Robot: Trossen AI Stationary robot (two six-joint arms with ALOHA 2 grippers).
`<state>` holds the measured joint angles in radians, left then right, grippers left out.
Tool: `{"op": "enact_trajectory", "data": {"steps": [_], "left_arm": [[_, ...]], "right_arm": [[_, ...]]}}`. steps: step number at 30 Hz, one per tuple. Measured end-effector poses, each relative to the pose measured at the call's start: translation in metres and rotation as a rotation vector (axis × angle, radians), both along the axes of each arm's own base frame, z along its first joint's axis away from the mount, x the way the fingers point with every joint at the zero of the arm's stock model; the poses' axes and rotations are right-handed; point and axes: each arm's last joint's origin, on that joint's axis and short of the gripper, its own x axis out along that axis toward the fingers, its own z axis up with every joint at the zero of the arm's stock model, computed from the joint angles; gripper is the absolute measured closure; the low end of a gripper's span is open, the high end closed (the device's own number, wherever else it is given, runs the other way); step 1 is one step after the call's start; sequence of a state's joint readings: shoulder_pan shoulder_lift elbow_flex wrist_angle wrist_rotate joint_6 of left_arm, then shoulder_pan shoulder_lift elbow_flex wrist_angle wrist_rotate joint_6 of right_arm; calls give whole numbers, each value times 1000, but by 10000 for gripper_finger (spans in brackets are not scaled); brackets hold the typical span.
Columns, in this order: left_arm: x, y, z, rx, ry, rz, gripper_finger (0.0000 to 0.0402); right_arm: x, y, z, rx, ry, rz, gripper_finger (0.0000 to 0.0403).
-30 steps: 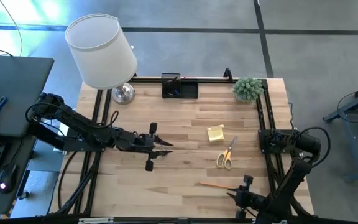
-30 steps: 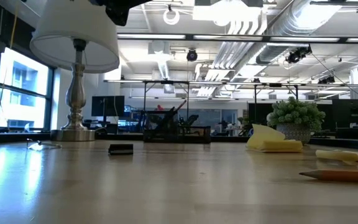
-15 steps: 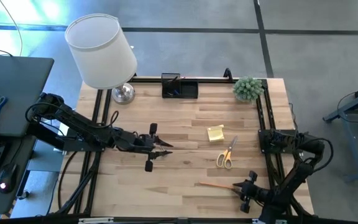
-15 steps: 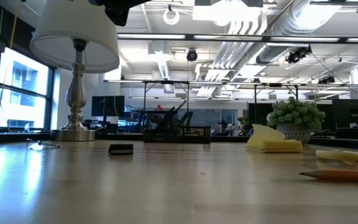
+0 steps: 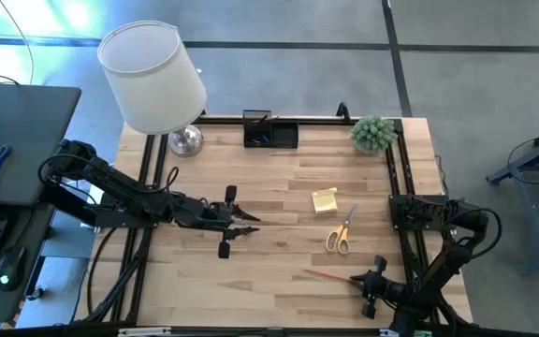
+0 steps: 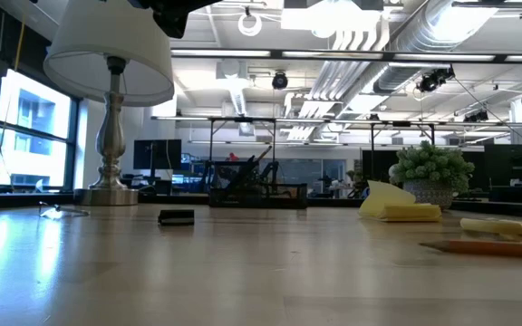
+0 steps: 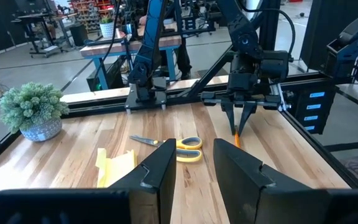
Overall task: Pick and place office supplies into organizer
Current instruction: Put the orange pencil into the black desk organizer
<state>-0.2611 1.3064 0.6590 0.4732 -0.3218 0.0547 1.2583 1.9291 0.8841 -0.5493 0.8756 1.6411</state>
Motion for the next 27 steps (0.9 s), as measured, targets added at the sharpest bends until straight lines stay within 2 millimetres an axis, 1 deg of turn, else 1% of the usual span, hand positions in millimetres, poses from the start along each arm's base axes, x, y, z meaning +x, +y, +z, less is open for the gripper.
{"op": "enact_trajectory", "data": {"steps": [4,7,14,18,23,27], "left_arm": [[0,0,0,0,0,0,305],[0,0,0,1,1,1,305],[0,0,0,1,0,3,305],[0,0,0,1,0,4,305],[0,0,0,14,-4,4,305],[3,0,4,49,-62,33,305]], "right_arm": [[4,-2,0,-27,0,8,380],[9,-4,0,-47,-9,2,388],[27,-14,0,-129,-44,-23,386],[36,-18,1,-172,-52,-30,391],[45,-25,1,-200,-45,-60,393],[55,-32,6,-189,-39,-102,393]]}}
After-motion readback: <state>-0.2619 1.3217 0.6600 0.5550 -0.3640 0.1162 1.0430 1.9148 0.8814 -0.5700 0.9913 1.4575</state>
